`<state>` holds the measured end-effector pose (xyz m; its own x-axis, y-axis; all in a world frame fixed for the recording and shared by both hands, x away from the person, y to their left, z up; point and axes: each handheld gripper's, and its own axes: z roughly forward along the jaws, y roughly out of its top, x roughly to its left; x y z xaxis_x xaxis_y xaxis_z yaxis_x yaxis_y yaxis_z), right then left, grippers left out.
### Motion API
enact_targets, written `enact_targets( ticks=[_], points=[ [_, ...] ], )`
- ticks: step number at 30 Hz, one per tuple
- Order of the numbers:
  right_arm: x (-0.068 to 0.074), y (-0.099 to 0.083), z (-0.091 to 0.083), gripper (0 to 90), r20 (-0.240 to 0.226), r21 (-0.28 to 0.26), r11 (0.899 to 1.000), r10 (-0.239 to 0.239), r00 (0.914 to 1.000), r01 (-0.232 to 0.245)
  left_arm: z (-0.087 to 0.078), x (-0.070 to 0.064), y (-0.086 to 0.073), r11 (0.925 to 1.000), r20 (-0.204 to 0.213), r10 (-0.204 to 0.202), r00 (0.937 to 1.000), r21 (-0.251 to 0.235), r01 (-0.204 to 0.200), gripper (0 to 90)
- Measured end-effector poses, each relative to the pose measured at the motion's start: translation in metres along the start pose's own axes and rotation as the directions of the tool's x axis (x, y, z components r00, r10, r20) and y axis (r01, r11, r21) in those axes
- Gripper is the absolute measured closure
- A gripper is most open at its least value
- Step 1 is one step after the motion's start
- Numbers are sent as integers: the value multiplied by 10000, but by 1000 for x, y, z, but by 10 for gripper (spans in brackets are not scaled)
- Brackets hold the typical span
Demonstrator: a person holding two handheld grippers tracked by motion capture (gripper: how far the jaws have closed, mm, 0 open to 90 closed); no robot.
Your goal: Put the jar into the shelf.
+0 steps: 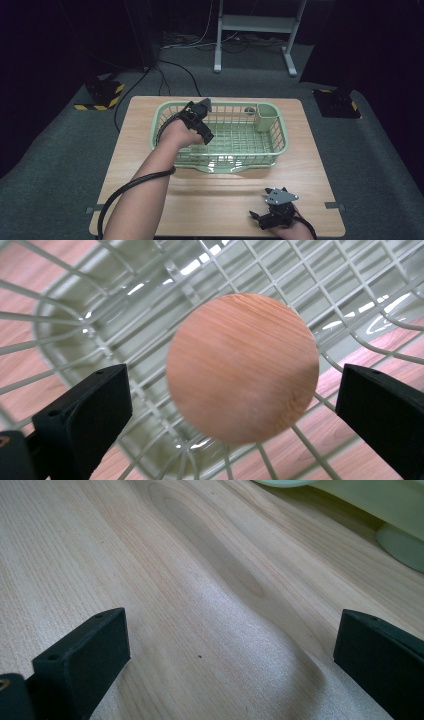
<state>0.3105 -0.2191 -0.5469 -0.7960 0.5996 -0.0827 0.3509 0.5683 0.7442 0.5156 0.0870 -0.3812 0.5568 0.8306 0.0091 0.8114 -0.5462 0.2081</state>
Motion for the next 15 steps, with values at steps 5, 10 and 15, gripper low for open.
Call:
enact_targets(
  ticks=[5,10,15],
  points=[
    [0,0,0,10,-1,7,10000,5,10000,-5,-18,2,-5,9997,150,-95,9998,-223,98,18],
    [0,0,0,10,7,57,10000,0,10000,0,-30,3,-10,9992,343,-141,9993,-382,154,15],
    [0,0,0,10,20,47,10000,-10,10000,10,-43,2,-17,9988,439,-135,9989,-457,155,14]
  ],
)
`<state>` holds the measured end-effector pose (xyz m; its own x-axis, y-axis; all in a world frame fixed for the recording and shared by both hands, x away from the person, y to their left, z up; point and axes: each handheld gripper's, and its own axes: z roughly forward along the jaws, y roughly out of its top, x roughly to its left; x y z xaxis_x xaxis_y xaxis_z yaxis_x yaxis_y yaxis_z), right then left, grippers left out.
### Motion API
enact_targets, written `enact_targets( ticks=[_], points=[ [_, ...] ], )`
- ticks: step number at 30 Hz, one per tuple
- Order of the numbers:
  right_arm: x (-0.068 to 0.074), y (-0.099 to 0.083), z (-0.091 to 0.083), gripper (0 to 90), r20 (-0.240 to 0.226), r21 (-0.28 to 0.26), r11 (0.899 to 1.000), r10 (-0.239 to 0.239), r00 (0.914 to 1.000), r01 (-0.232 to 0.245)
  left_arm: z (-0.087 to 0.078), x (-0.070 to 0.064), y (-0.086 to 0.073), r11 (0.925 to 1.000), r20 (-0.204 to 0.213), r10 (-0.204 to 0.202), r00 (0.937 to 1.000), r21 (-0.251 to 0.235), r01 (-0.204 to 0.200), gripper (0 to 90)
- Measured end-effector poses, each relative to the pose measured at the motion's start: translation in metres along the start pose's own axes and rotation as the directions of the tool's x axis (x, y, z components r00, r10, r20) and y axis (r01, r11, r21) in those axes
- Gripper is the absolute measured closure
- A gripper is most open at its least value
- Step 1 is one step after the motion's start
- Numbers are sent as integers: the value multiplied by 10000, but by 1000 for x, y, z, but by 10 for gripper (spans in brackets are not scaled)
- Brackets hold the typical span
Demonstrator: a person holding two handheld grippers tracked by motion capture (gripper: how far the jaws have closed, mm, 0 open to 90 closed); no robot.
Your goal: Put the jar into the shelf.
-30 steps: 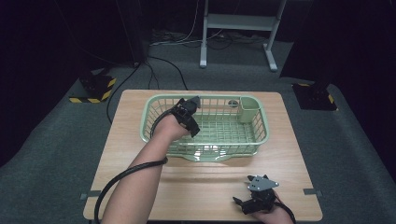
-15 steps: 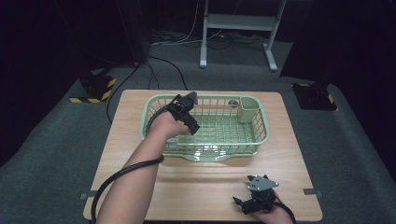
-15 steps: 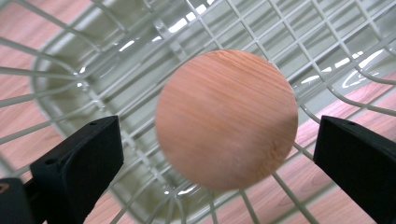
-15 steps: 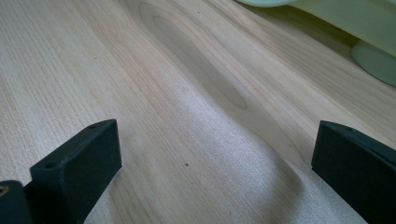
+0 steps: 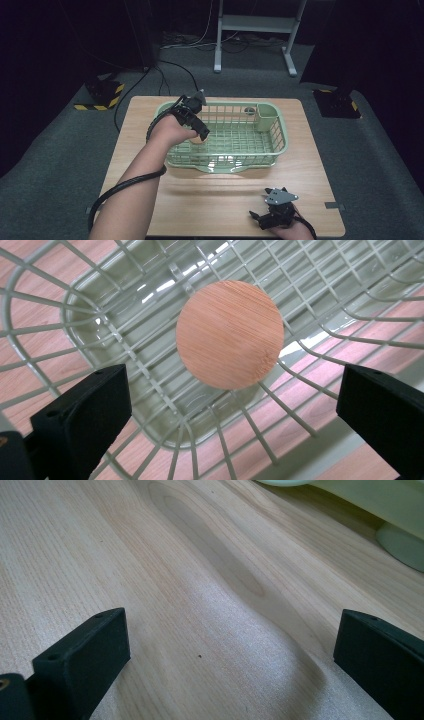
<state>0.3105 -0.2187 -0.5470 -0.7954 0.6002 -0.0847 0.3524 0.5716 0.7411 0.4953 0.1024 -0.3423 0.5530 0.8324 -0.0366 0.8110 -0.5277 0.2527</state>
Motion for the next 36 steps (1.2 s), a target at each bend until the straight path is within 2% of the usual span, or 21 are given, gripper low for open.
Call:
enact_targets(
  ticks=[11,18,23,30,36],
  points=[
    [1,0,1,10,32,49,10000,-55,10000,54,-13,-2,-11,10000,16,62,10000,63,-62,14],
    [0,0,1,10,40,45,10000,-39,10000,39,-21,0,-23,9997,-221,-48,9997,220,53,13],
    [1,0,1,10,57,67,10000,-68,10000,67,-31,1,-37,9996,-290,-201,9994,177,206,14],
    [1,0,1,10,60,99,9999,-95,9999,95,-36,2,-54,9988,-157,-488,9987,52,489,14],
    [1,0,1,10,54,110,9999,-109,9999,108,-36,0,-71,9985,-87,-544,9985,69,544,14]
  ],
)
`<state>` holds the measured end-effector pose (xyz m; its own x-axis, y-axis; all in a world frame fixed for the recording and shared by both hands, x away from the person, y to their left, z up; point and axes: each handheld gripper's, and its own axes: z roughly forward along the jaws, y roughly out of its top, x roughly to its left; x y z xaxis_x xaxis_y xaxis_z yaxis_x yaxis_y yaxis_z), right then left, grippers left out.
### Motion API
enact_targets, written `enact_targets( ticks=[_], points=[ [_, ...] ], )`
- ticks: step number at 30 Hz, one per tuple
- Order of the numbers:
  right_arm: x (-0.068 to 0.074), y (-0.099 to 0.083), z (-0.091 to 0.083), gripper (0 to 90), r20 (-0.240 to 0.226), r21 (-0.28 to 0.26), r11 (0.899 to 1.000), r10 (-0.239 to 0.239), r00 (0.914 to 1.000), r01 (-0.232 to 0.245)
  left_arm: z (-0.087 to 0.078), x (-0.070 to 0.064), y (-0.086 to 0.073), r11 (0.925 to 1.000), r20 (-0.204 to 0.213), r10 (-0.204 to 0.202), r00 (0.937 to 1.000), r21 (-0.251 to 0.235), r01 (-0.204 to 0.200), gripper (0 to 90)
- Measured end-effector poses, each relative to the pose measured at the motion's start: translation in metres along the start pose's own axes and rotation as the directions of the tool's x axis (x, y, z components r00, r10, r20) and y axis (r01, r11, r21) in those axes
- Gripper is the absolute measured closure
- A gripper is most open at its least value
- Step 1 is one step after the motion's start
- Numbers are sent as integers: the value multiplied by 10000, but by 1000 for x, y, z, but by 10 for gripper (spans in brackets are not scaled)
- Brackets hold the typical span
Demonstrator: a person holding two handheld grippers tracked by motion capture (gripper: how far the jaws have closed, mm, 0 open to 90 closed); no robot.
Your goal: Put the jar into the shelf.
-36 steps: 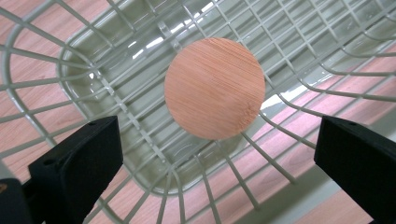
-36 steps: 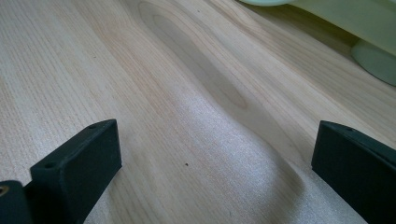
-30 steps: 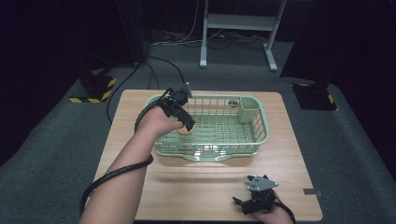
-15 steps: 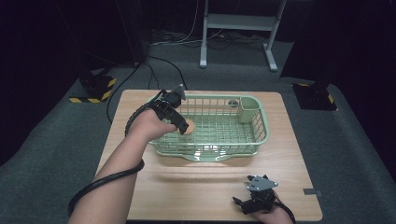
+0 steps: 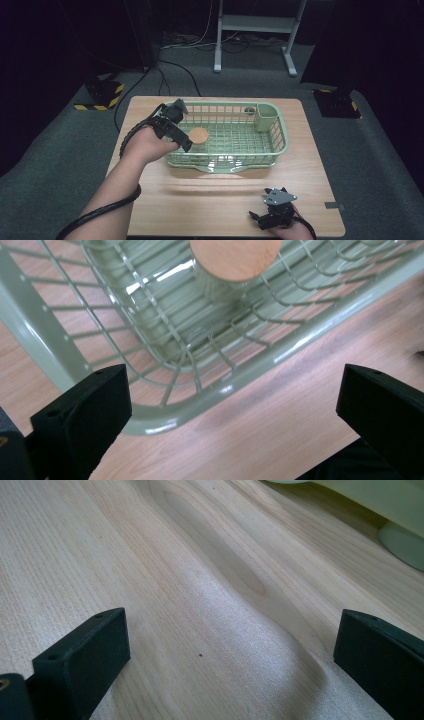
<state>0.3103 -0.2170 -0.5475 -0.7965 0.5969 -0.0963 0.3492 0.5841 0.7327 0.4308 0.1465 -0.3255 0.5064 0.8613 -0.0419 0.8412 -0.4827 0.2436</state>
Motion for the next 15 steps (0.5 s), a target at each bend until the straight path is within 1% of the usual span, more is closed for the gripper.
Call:
enact_targets(
  ticks=[3,5,6,7,8,9,10,13,14,15],
  points=[
    [0,0,0,10,-3,-8,10000,-8,10000,8,-1,1,-9,9999,16,-69,10000,-95,69,14],
    [0,0,0,10,0,-3,10000,-4,10000,4,-1,1,-12,9999,16,-92,10000,-136,92,14],
    [0,0,0,10,-7,1,10000,-6,10000,6,0,1,-18,9999,10,-74,10000,-132,75,14],
    [0,0,0,10,-10,-16,10000,4,10000,-4,0,1,-18,9999,10,-74,10000,-132,75,15],
    [0,0,0,10,-12,-19,10000,20,10000,-20,2,2,-25,10000,-71,-47,10000,-59,47,15],
    [0,0,0,10,-12,-19,10000,20,10000,-20,2,2,-25,10000,-71,-47,10000,-59,47,15],
    [0,0,0,10,-16,-12,10000,32,10000,-32,3,3,-28,10000,-103,-66,9999,-29,65,15],
    [0,0,0,10,1,25,10000,1,10000,-1,7,8,-41,9997,-115,-245,9996,84,246,19],
    [0,0,0,10,5,30,10000,10,10000,-10,7,8,-41,9997,-115,-245,9996,84,246,20],
    [0,0,0,10,5,30,10000,10,10000,-10,8,9,-45,9995,-135,-284,9995,129,286,20]
  ],
)
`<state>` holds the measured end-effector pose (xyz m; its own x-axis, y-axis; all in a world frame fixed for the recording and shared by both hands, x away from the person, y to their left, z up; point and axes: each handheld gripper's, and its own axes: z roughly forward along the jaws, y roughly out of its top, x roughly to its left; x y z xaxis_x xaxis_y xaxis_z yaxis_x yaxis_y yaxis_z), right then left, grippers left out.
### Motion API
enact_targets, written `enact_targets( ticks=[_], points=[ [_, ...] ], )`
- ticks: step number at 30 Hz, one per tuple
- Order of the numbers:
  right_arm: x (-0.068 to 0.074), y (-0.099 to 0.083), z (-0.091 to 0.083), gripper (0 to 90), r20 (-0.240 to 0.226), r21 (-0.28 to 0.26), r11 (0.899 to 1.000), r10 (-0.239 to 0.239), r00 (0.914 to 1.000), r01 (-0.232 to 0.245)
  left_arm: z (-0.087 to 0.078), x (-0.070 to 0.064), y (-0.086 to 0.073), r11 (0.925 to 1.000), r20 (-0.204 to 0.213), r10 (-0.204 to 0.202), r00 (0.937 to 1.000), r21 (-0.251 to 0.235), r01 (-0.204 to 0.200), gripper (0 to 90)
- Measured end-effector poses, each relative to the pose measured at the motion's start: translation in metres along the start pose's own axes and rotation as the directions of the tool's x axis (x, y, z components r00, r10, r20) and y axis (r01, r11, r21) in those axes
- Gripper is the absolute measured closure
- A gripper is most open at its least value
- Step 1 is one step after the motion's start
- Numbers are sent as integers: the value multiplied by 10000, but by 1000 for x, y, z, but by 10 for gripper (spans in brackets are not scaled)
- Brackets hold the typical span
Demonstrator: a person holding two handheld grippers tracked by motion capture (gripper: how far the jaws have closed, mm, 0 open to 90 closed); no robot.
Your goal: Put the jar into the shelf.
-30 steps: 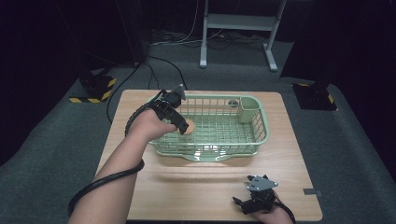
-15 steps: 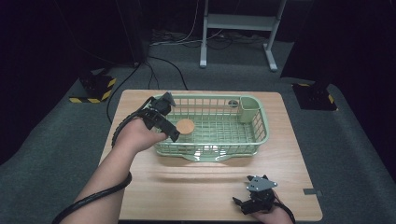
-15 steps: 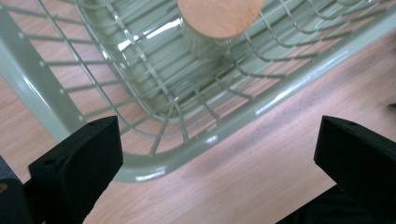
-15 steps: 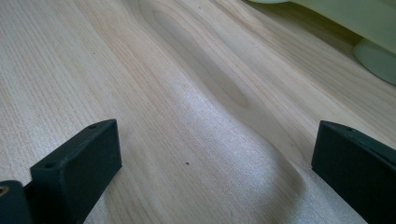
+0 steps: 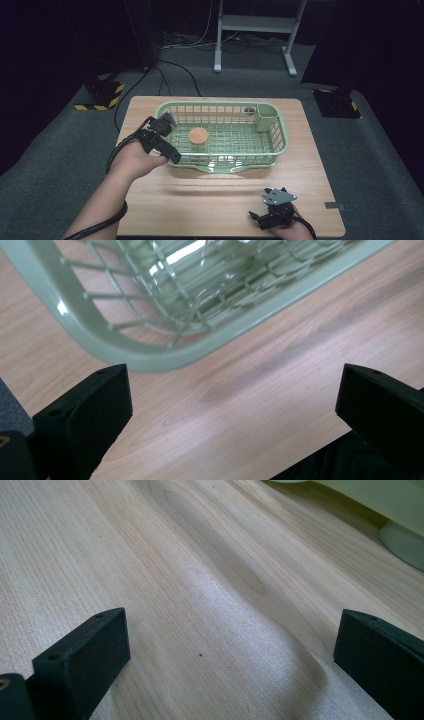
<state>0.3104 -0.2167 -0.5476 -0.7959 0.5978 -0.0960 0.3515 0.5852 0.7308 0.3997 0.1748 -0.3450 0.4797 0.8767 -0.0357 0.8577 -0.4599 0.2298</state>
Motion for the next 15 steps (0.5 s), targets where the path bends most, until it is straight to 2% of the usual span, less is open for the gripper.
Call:
enact_targets(
  ticks=[9,15],
  points=[
    [0,0,0,10,16,19,10000,-5,10000,5,14,3,-26,10000,-38,-80,10000,31,80,21],
    [0,0,0,10,29,9,10000,-26,10000,26,33,4,-42,9999,72,-109,9999,32,109,21]
  ],
)
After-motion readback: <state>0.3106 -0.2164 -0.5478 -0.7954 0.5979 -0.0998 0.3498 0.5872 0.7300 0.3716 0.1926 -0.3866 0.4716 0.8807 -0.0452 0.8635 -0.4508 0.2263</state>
